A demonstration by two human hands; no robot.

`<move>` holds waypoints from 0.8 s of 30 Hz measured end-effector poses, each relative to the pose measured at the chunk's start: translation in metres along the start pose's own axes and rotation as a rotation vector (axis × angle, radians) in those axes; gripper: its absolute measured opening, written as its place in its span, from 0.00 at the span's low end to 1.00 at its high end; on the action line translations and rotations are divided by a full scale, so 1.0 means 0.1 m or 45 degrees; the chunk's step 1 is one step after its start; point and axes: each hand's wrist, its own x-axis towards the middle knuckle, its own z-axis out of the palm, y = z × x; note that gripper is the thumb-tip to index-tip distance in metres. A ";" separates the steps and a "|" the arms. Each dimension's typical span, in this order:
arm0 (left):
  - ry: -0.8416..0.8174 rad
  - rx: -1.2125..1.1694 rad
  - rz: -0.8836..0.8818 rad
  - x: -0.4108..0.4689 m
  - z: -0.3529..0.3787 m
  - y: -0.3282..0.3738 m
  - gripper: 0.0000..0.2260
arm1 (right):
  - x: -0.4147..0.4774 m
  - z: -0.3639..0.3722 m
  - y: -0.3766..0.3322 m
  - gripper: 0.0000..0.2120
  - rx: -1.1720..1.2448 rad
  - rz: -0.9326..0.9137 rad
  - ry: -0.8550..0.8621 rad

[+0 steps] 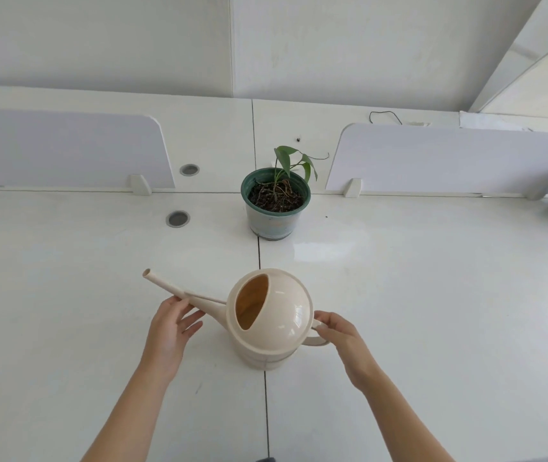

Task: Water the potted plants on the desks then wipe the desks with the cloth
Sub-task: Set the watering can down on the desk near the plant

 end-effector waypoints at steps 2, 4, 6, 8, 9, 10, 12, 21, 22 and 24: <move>0.054 -0.030 0.010 -0.01 -0.07 0.03 0.07 | 0.07 0.07 -0.01 0.21 -0.017 -0.007 -0.041; 0.099 -0.059 0.016 -0.02 -0.14 0.06 0.07 | 0.13 0.15 -0.03 0.20 -0.033 -0.007 -0.074; 0.130 -0.069 0.022 -0.02 -0.18 0.08 0.07 | 0.18 0.20 -0.05 0.19 -0.043 -0.007 -0.100; 0.151 -0.035 0.022 -0.03 -0.21 0.09 0.07 | 0.22 0.22 -0.06 0.17 -0.053 -0.007 -0.120; 0.164 0.011 0.020 -0.04 -0.21 0.10 0.07 | 0.24 0.22 -0.05 0.16 -0.064 -0.007 -0.130; 0.186 0.079 0.018 -0.05 -0.20 0.11 0.08 | 0.25 0.21 -0.06 0.16 -0.077 -0.007 -0.137; 0.257 0.225 0.035 -0.10 -0.19 0.13 0.09 | 0.26 0.16 -0.11 0.13 -0.087 -0.025 -0.134; 0.211 0.390 0.310 0.02 0.28 0.58 0.07 | 0.72 -0.15 -0.59 0.14 -0.029 -0.244 0.064; 0.180 0.413 0.328 0.12 0.39 0.63 0.07 | 0.81 -0.15 -0.64 0.14 -0.025 -0.253 0.086; 0.110 0.426 0.359 0.35 0.62 0.70 0.08 | 0.99 -0.14 -0.73 0.15 -0.014 -0.257 0.141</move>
